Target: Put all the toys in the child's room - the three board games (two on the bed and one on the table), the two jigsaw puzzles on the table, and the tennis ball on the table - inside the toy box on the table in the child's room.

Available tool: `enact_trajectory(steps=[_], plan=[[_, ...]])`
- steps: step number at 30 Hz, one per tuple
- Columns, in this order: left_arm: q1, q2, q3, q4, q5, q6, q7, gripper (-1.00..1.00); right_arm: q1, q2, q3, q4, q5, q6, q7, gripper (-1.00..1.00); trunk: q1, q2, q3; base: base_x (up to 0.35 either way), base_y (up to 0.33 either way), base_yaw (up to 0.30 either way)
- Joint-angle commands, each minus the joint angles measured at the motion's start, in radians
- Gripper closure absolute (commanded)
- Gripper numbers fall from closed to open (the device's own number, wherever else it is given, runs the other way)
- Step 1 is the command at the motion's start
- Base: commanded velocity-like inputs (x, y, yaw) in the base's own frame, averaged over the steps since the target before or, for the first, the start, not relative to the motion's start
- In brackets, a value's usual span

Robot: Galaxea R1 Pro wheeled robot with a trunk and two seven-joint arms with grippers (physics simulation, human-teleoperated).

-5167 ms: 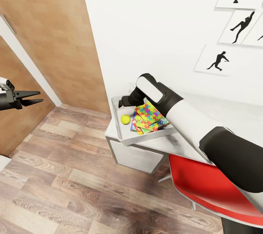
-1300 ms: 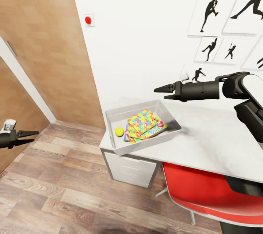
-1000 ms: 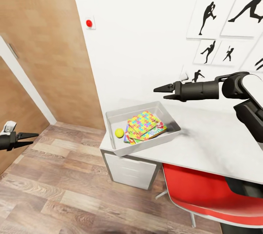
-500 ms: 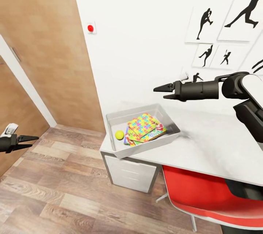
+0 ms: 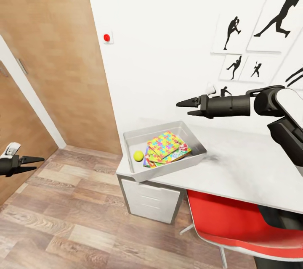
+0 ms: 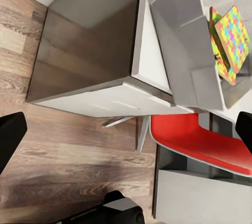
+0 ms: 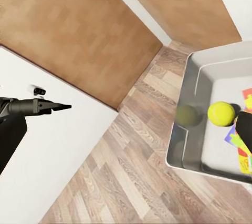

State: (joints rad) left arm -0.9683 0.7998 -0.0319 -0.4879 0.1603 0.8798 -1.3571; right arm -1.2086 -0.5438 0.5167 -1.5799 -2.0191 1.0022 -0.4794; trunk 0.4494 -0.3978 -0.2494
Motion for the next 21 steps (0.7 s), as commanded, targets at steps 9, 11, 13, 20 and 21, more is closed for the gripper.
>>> enact_trajectory(steps=[9,11,13,20,21], plan=[[-0.001,-0.001,-0.003,0.011,0.004,0.009,-0.003,-1.00,0.009,0.005,0.002,0.000,-0.010,-0.002,-0.010,-1.00,0.001,-0.002,0.013,-0.026,0.015,-0.005],[-0.001,0.000,-0.003,0.013,0.004,0.010,-0.003,-1.00,0.010,0.005,0.002,0.000,-0.009,-0.002,-0.010,-1.00,0.001,-0.002,0.016,-0.008,0.111,-0.054],[-0.001,0.000,-0.003,0.014,0.004,0.010,-0.003,-1.00,0.010,0.005,0.002,0.000,-0.009,-0.002,-0.010,-1.00,0.001,-0.002,0.019,-0.028,0.186,-0.084],[-0.001,0.001,-0.002,0.015,0.004,0.010,-0.002,-1.00,0.010,0.006,0.002,0.000,-0.010,-0.003,-0.010,-1.00,0.001,-0.002,0.030,-0.086,0.247,-0.137],[-0.001,0.001,-0.002,0.015,0.004,0.009,-0.002,-1.00,0.011,0.006,0.002,0.000,-0.010,-0.003,-0.010,-1.00,0.001,-0.002,0.032,-0.114,0.274,-0.177]])
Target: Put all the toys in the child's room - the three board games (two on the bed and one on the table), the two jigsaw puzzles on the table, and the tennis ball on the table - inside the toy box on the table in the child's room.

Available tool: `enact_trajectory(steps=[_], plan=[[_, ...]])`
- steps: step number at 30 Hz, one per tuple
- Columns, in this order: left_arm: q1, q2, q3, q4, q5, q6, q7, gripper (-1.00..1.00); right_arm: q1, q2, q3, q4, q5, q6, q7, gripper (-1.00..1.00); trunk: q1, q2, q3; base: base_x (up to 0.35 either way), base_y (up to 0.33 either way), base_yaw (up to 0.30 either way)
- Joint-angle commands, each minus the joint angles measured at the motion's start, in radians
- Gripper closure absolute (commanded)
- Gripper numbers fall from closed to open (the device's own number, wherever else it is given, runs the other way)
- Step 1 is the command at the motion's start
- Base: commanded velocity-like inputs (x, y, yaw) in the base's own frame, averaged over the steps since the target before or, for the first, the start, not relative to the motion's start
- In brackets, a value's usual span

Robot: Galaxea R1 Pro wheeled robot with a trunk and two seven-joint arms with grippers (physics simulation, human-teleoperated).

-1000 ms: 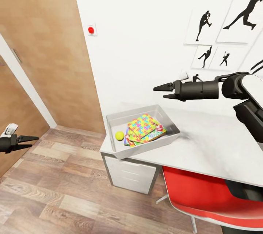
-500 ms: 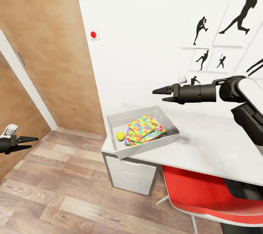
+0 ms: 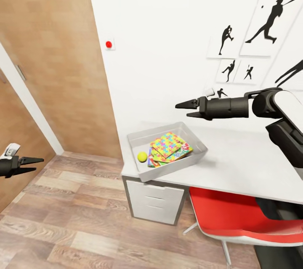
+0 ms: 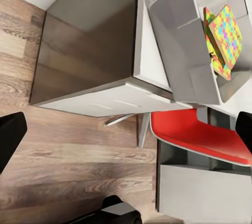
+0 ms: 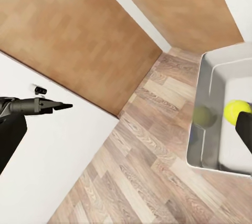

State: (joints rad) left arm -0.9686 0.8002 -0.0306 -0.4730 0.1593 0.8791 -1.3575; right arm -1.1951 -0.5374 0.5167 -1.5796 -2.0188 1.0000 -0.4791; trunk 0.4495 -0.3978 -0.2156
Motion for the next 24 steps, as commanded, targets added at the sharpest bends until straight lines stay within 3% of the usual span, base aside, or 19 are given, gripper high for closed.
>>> enact_trajectory(steps=[1,7,9,12,14,17,20,21,22,24], plan=[[-0.001,0.001,-0.003,0.000,0.005,0.010,-0.002,-1.00,-0.001,0.000,0.002,0.000,-0.010,-0.001,-0.010,-1.00,0.001,-0.002,-0.001,-0.116,0.276,-0.182],[-0.001,0.002,-0.002,0.000,0.005,0.009,-0.002,-1.00,0.020,0.005,0.003,0.000,-0.010,-0.003,-0.010,-1.00,0.001,-0.002,0.008,-0.115,0.281,-0.192],[-0.001,0.002,-0.003,0.000,0.005,0.009,-0.002,-1.00,0.027,0.017,0.004,0.000,-0.007,-0.004,-0.011,-1.00,0.001,-0.002,0.010,-0.054,0.206,-0.197],[-0.001,0.002,-0.004,0.000,0.005,0.008,-0.002,-1.00,0.035,0.065,0.005,0.000,-0.003,-0.005,-0.017,-1.00,0.001,-0.002,0.015,-0.025,0.095,-0.198],[-0.001,0.001,-0.004,0.000,0.005,0.009,-0.002,-1.00,0.040,0.138,0.005,0.001,0.001,-0.005,-0.029,-1.00,0.001,-0.002,0.017,-0.010,0.039,-0.199],[-0.001,0.001,-0.004,0.001,0.004,0.009,-0.003,-1.00,0.047,0.219,0.005,0.004,0.009,-0.004,-0.057,-1.00,0.001,-0.002,0.021,-0.005,0.018,-0.199],[-0.001,0.001,-0.004,0.001,0.003,0.009,-0.003,-1.00,0.063,0.330,0.012,0.010,0.045,0.001,-0.117,-1.00,0.001,-0.002,0.025,-0.007,0.006,-0.200],[-0.001,0.001,-0.004,0.001,0.003,0.009,-0.003,-1.00,0.067,0.352,0.014,0.011,0.055,0.003,-0.129,-1.00,0.001,-0.002,0.027,-0.030,0.003,-0.201],[-0.001,0.001,-0.004,0.001,0.003,0.009,-0.003,-1.00,0.077,0.395,0.019,0.014,0.075,0.006,-0.152,-1.00,0.001,-0.002,0.028,-0.051,0.002,-0.203],[-0.001,0.001,-0.004,0.001,0.003,0.009,-0.003,-1.00,0.086,0.432,0.021,0.016,0.092,0.009,-0.168,-1.00,0.001,-0.002,0.031,-0.061,0.002,-0.204]])
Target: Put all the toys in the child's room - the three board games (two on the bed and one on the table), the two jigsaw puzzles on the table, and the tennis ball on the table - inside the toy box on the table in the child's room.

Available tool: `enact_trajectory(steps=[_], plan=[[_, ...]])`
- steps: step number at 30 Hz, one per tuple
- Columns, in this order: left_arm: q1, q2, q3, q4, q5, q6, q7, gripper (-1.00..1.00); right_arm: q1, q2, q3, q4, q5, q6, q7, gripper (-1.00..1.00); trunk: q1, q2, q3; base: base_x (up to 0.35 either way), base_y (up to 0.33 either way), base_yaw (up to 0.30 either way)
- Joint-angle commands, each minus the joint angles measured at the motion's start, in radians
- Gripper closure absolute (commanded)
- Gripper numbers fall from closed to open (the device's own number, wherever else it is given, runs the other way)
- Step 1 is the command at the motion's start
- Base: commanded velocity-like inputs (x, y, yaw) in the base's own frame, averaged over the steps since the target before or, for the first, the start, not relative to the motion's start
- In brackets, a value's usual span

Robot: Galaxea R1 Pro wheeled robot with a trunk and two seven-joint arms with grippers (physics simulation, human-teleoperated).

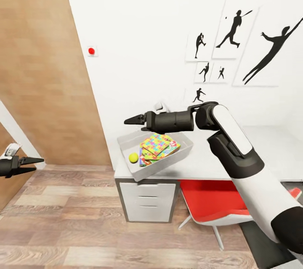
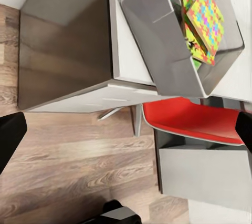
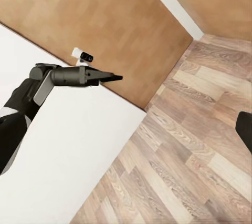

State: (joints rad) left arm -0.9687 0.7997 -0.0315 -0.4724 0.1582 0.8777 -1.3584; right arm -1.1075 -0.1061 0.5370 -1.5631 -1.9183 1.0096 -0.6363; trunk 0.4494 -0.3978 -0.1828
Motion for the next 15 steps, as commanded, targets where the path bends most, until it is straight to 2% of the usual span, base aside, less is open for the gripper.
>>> enact_trajectory(steps=[1,3,5,9,15], plan=[[-0.001,0.001,-0.004,0.000,0.004,0.010,-0.002,-1.00,0.009,0.032,0.004,0.001,0.006,0.001,-0.022,-1.00,0.001,-0.002,-0.001,-0.073,0.001,-0.206],[-0.001,0.001,-0.004,0.000,0.004,0.010,-0.002,-1.00,0.027,0.072,0.011,0.002,0.025,0.003,-0.032,-1.00,0.001,-0.002,0.002,-0.078,0.001,-0.207],[-0.001,0.001,-0.004,0.000,0.004,0.010,-0.002,-1.00,0.047,0.095,0.023,0.003,0.041,0.004,-0.039,-1.00,0.001,-0.002,0.004,-0.083,0.000,-0.209],[-0.001,0.001,-0.004,0.000,0.004,0.010,-0.001,-1.00,0.081,0.111,0.045,0.003,0.055,0.004,-0.045,-1.00,0.001,-0.002,0.009,-0.086,0.000,-0.213],[-0.001,0.001,-0.004,0.000,0.004,0.009,-0.001,-1.00,0.158,0.106,0.083,0.003,0.061,0.006,-0.050,-1.00,0.001,-0.002,0.017,-0.127,0.015,-0.216]])
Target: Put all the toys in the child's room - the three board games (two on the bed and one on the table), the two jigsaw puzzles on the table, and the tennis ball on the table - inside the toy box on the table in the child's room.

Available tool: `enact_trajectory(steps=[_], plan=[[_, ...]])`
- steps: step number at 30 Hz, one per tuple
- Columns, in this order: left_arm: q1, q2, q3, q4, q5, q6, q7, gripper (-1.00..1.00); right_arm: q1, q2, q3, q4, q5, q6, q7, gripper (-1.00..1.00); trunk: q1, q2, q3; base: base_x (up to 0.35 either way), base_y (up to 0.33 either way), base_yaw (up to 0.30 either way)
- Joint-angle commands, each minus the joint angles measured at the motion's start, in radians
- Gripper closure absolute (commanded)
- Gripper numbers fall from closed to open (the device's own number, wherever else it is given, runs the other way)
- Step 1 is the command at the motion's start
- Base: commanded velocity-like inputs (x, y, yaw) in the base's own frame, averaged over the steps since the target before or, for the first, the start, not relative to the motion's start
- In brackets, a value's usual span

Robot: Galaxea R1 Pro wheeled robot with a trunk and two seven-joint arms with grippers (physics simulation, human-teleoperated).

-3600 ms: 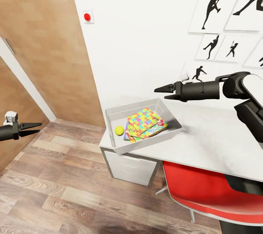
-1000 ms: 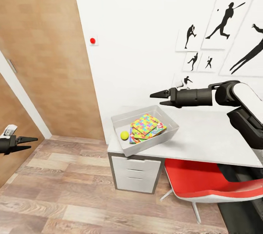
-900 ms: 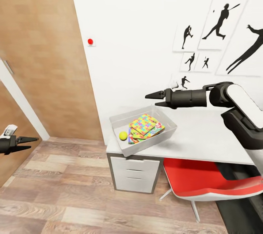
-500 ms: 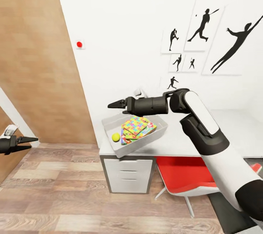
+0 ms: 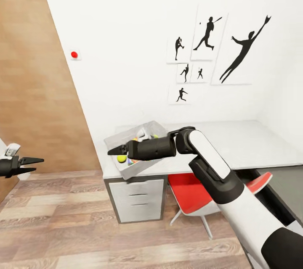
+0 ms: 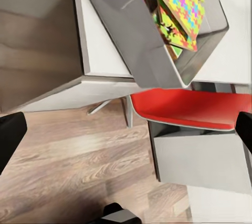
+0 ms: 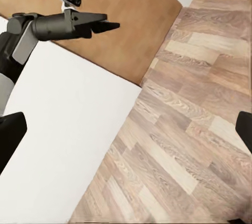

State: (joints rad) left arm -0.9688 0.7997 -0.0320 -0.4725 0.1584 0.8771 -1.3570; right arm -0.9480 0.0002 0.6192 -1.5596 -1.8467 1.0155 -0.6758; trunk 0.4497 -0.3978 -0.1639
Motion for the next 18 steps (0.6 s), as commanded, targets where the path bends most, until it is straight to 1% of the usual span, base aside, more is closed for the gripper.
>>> enact_trajectory(steps=[1,2,3,4,5,6,7,8,9,10,11,12,13,17,18], plan=[[-0.001,0.001,-0.003,0.000,0.004,0.010,-0.002,-1.00,0.032,-0.004,0.007,0.000,-0.006,0.003,-0.015,-1.00,0.000,-0.002,-0.001,-0.205,0.067,-0.216],[-0.001,0.001,-0.003,0.000,0.004,0.010,-0.002,-1.00,0.050,-0.007,0.009,0.000,-0.002,0.007,-0.018,-1.00,0.000,-0.002,0.000,-0.222,0.077,-0.216],[-0.001,0.001,-0.003,0.000,0.004,0.010,-0.002,-1.00,0.086,-0.015,0.012,0.000,0.013,0.018,-0.025,-1.00,0.000,-0.002,0.001,-0.246,0.090,-0.216],[-0.001,0.001,-0.003,0.000,0.004,0.010,-0.002,-1.00,0.104,-0.020,0.013,0.000,0.024,0.024,-0.028,-1.00,0.000,-0.002,0.003,-0.249,0.095,-0.216],[-0.001,0.001,-0.003,0.000,0.004,0.010,-0.002,-1.00,0.138,-0.035,0.015,0.000,0.050,0.032,-0.031,-1.00,0.000,-0.002,0.004,-0.213,0.089,-0.216],[-0.001,0.001,-0.003,0.000,0.004,0.010,-0.002,-1.00,0.154,-0.044,0.015,0.000,0.064,0.032,-0.032,-1.00,0.000,-0.002,0.005,-0.178,0.076,-0.216],[0.000,0.001,-0.003,0.001,0.004,0.010,-0.002,-1.00,0.181,-0.061,0.016,0.000,0.091,0.032,-0.034,-1.00,0.000,-0.002,0.006,-0.114,0.049,-0.212],[0.000,0.001,-0.003,0.001,0.004,0.010,-0.002,-1.00,0.193,-0.069,0.016,0.000,0.104,0.032,-0.034,-1.00,0.000,-0.002,0.007,-0.101,0.039,-0.205],[0.000,0.001,-0.003,0.001,0.004,0.010,-0.002,-1.00,0.215,-0.082,0.017,0.001,0.129,0.032,-0.034,-1.00,0.000,-0.002,0.009,-0.130,0.025,-0.176],[0.000,0.001,-0.003,0.002,0.004,0.010,-0.002,-1.00,0.225,-0.088,0.017,0.001,0.140,0.032,-0.034,-1.00,0.000,-0.002,0.010,-0.161,0.020,-0.153],[0.000,0.000,-0.004,0.002,0.004,0.010,-0.002,-1.00,0.244,-0.096,0.017,0.002,0.160,0.032,-0.034,-1.00,0.000,-0.002,0.010,-0.219,0.013,-0.101],[0.000,0.000,-0.004,0.003,0.004,0.010,-0.002,-1.00,0.253,-0.099,0.017,0.002,0.169,0.032,-0.034,-1.00,0.000,-0.002,0.011,-0.240,0.010,-0.081],[0.000,-0.001,-0.004,0.005,0.004,0.010,-0.002,-1.00,0.271,-0.103,0.017,0.002,0.188,0.032,-0.035,-1.00,0.000,-0.002,0.011,-0.219,0.007,-0.052],[0.000,-0.003,-0.005,0.009,0.004,0.010,-0.002,-1.00,0.294,-0.108,0.016,0.005,0.224,0.032,-0.034,-1.00,0.000,-0.002,0.012,-0.134,0.004,-0.031],[0.000,-0.004,-0.005,0.012,0.003,0.010,-0.002,-1.00,0.301,-0.110,0.017,0.006,0.242,0.032,-0.035,-1.00,0.000,-0.002,0.012,-0.059,0.002,-0.014]])
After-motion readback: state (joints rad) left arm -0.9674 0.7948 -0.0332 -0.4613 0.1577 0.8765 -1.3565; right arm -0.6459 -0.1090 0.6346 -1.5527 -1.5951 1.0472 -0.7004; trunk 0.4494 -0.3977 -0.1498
